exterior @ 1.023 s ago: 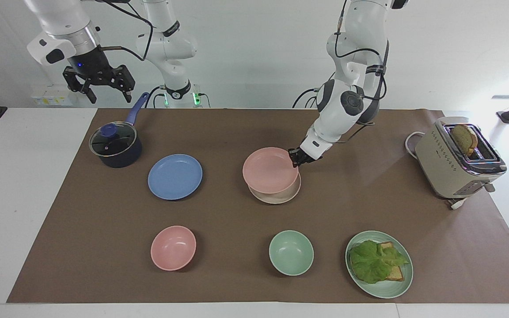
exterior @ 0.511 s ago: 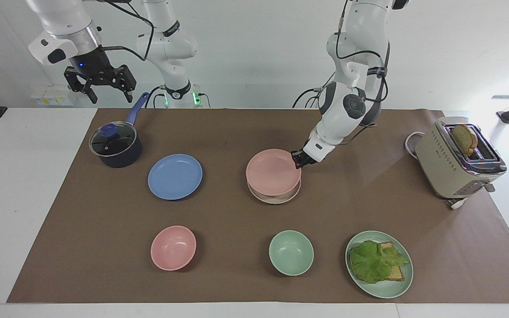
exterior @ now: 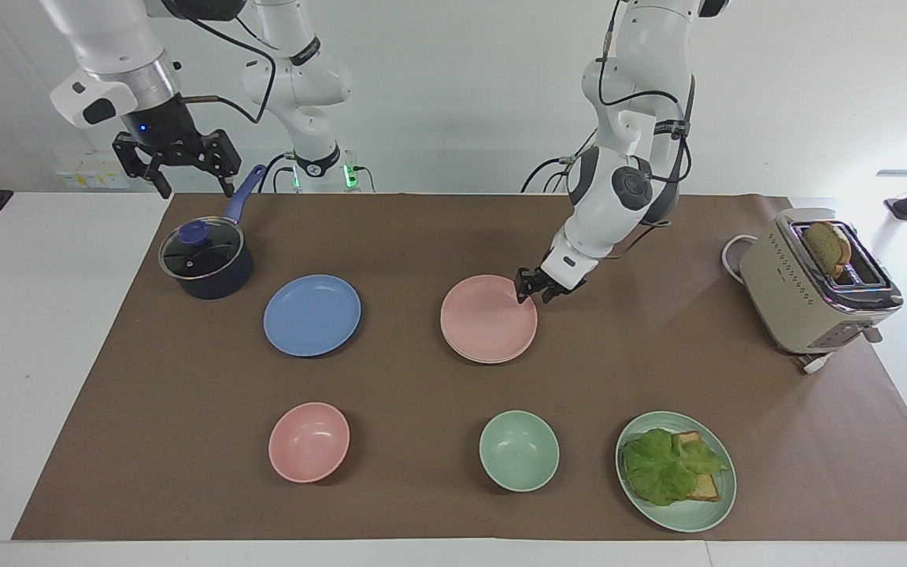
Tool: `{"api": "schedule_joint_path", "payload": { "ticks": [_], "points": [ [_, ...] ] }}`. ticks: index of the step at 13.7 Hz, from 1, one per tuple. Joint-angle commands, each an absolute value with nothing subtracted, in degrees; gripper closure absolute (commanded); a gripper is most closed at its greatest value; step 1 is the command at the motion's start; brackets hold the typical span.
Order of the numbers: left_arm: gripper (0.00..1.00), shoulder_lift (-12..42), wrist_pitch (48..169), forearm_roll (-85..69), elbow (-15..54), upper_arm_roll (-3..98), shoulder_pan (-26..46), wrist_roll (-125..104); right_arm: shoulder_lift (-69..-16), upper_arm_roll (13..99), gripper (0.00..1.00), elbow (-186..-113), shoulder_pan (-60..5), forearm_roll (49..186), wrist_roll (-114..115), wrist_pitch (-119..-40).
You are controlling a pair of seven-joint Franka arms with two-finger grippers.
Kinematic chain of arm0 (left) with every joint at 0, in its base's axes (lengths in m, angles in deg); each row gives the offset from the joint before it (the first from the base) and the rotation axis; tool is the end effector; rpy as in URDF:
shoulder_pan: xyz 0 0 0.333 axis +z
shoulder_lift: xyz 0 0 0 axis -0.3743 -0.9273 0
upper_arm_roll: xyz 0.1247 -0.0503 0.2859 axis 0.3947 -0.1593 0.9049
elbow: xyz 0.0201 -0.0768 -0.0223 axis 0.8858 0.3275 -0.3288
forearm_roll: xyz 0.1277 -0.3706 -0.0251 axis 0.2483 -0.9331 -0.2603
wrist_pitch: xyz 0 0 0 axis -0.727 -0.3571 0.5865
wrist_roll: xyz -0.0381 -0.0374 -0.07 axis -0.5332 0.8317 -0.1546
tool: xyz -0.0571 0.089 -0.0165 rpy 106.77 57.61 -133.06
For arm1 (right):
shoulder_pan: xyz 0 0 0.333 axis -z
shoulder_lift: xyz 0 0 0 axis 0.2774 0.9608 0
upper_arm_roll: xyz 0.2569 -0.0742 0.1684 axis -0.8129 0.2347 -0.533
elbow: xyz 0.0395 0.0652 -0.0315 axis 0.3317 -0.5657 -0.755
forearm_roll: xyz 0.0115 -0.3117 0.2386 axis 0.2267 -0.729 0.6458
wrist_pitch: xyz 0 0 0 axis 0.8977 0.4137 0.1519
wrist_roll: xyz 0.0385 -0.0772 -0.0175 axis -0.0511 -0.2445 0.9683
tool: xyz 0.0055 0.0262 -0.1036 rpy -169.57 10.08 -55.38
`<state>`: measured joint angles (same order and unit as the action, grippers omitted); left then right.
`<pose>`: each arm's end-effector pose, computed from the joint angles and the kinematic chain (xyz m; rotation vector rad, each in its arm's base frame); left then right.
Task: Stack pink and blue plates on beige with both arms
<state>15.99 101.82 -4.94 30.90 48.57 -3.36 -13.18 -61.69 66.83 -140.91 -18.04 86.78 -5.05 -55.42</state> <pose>0.5060 -0.2705 0.3489 2.8430 0.1417 -0.1213 0.5375 -0.0180 0.6224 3.1390 0.0356 0.0446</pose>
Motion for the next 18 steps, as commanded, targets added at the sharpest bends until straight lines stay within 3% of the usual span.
{"api": "schedule_joint_path", "payload": {
  "ticks": [1, 3, 8, 11, 18],
  "points": [
    [0.0, 16.8, 101.0, -5.6, 30.5, 49.5, -3.6, -12.7, -61.6, 66.8, 0.0, -150.2, -18.2, 87.3, -3.6, -64.0],
    [0.0, 18.1, 94.9, -3.0, 27.6, 50.0, 0.7, -12.7, -59.6, 66.7, 0.0, -154.9, -18.3, 87.4, -3.5, -68.2],
    [0.0, 19.0, 70.5, 8.1, 9.0, 50.1, 16.1, -7.4, -56.6, 66.6, 0.0, -166.8, -18.3, 87.5, 0.6, -82.3],
    [0.0, 19.0, 61.3, 14.0, 0.8, 50.4, 19.9, -0.6, -53.6, 66.7, 0.0, -172.5, -18.2, 88.7, 4.8, -91.0],
    [0.0, 25.6, 57.4, 14.8, -1.1, 50.2, 20.2, 1.4, -50.9, 66.7, 0.0, -176.6, -15.2, 92.0, 10.9, -95.9]
  ]
}}
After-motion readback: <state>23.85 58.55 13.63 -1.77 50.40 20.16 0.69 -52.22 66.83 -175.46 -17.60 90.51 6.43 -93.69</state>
